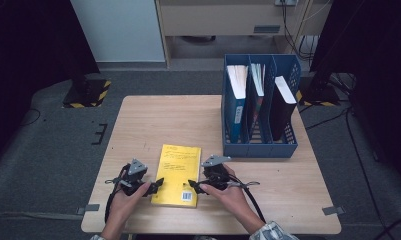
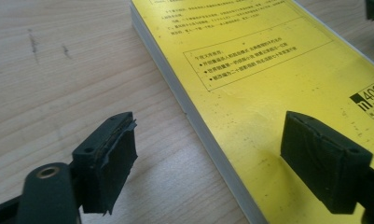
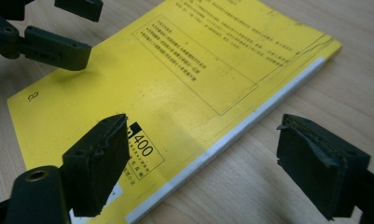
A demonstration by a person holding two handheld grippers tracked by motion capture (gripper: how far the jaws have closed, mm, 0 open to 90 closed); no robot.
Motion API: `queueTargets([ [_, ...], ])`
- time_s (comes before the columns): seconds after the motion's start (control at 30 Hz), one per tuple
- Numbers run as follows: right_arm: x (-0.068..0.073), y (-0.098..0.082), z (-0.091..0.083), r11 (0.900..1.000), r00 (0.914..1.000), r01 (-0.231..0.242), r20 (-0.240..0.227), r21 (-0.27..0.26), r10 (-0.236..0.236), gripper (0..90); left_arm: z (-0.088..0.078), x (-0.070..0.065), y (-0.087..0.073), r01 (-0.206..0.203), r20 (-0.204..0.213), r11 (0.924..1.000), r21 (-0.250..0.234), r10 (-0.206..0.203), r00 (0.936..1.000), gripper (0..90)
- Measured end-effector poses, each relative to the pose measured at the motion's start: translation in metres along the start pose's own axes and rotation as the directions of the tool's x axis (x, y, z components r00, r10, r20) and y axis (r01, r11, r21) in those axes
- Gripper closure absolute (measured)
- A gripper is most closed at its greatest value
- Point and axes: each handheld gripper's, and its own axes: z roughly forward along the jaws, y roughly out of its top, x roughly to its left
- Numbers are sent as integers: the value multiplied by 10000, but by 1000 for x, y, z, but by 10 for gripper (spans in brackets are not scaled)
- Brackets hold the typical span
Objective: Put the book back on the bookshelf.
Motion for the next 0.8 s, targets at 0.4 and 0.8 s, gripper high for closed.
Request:
queueTargets([
  [0.4,2,-9,13,9989,9988,-138,-467,455,159,205,8,-6,-5,454,1574,9986,276,-492,9863,266],
  [0.8,-4,-13,6,9976,9994,-246,-241,641,262,125,12,-31,-4,221,1724,9991,374,-283,9846,277],
])
